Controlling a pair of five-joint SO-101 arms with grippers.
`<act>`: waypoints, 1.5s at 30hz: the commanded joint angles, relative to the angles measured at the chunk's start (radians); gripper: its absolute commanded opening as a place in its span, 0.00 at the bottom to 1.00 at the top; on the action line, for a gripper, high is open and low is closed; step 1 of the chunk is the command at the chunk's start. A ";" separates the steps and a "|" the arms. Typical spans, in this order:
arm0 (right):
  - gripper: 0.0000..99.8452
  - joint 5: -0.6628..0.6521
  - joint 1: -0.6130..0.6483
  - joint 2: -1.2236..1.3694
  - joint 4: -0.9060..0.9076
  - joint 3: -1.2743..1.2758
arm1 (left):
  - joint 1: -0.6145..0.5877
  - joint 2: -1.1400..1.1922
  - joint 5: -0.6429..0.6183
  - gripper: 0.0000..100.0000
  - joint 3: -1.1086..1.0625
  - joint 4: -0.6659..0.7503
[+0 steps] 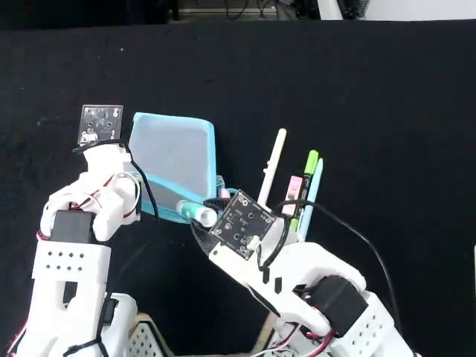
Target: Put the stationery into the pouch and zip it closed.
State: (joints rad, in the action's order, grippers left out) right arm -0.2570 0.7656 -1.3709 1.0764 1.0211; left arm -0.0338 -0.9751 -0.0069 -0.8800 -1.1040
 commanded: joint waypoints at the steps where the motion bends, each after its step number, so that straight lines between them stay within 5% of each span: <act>1: 0.01 -0.009 0.012 0.039 0.035 -0.015 | -0.016 -0.006 -0.008 0.03 0.022 0.000; 9: 0.01 -0.008 0.014 0.031 0.020 -0.071 | -0.016 -0.006 -0.008 0.03 0.024 0.000; 22: 0.01 -0.014 0.015 0.042 -0.434 0.124 | -0.018 -0.008 -0.012 0.03 0.027 -0.002; 25: 0.01 -0.097 0.015 0.041 -0.474 0.205 | -0.018 -0.006 -0.012 0.03 0.028 -0.002; 33: 0.01 -0.141 0.012 0.068 -0.457 0.180 | -0.013 -0.005 -0.012 0.03 0.027 0.003; 45: 0.01 -0.140 0.018 0.506 -0.256 -0.220 | -0.018 -0.006 -0.012 0.03 0.022 0.003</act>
State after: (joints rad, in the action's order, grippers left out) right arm -0.3890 0.7702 -0.9014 0.7342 0.9214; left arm -0.0384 -0.9766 -0.0084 -0.8784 -1.1040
